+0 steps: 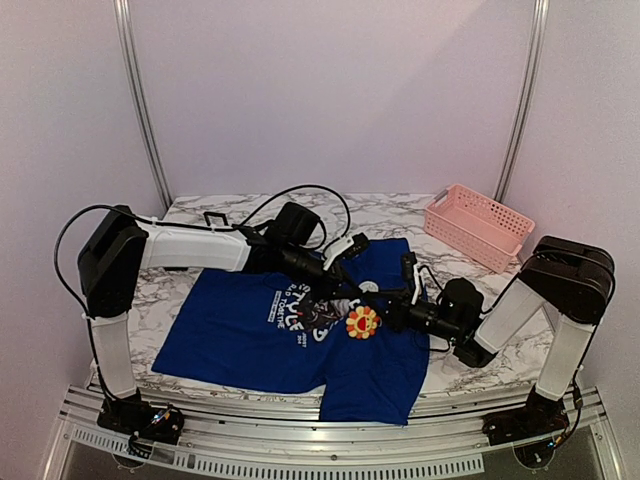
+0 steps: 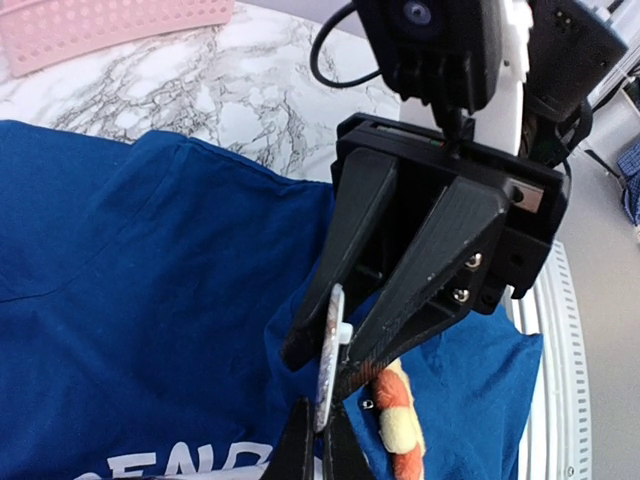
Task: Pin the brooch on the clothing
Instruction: Pin the brooch onto the flattened clothing.
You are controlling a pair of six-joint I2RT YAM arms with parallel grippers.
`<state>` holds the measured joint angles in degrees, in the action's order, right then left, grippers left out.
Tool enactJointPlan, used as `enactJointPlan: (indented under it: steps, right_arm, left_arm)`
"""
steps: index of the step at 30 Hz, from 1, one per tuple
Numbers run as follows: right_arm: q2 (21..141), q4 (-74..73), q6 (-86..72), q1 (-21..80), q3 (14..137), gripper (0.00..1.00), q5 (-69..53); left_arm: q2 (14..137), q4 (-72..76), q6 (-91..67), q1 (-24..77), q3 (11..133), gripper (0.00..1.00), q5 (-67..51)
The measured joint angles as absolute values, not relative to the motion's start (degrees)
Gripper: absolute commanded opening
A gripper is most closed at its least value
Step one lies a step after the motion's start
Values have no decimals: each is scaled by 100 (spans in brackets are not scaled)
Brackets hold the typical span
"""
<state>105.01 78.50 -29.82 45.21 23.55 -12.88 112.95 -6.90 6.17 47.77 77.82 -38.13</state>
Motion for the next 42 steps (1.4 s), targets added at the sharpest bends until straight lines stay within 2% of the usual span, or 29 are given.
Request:
enactJointPlan:
  steps: [8,17,25,42]
  right_arm:
    - [10495,7808,-3153,4711,2349,14,-749]
    - [10495,7793,-3267,4895,2388,18,-257]
    - [10508,7767,-3374,5009,2401,11,58]
    - [10506,7800,-3575,5057,2403,12,148]
  left_arm:
    - [11292,-670,307,4807,7782,0,-3588]
    - [11209,-738,165,4845,7782,0,-3365]
    - [11196,-711,134,4849,7738,0,-3218]
    - [11133,-681,307,4875,7686,0,-3092]
